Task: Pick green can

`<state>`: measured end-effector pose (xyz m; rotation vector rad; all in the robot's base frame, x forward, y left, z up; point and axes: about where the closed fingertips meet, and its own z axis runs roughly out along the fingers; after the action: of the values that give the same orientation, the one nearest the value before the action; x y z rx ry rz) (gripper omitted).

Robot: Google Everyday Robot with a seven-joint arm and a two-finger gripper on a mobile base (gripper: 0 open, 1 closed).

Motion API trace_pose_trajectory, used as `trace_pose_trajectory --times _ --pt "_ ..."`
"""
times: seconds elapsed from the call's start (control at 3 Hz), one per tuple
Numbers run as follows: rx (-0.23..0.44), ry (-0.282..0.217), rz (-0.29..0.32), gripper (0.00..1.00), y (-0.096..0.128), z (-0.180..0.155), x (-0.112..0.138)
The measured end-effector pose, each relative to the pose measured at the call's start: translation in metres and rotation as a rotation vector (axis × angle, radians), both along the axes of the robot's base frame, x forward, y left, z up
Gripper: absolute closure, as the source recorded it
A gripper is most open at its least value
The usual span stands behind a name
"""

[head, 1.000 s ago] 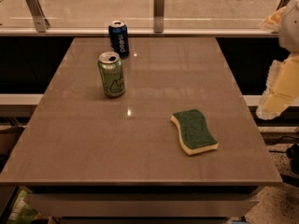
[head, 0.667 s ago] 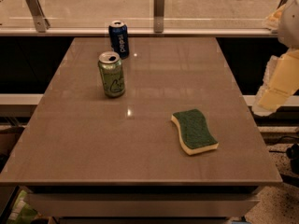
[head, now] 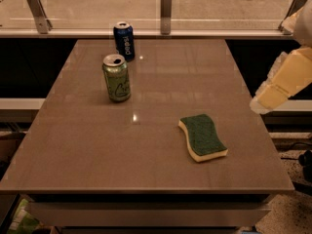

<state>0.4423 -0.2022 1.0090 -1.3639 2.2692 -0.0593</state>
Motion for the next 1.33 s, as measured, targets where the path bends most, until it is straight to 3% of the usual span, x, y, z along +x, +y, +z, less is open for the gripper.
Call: trace_pose_trajectory --times 0.33,1.33 --pt "0.127 -0.045 -0.017 0.0 0.005 -0.004 0.006" --pt "0.477 -0.23 0.055 0.0 0.035 -0.031 0.037"
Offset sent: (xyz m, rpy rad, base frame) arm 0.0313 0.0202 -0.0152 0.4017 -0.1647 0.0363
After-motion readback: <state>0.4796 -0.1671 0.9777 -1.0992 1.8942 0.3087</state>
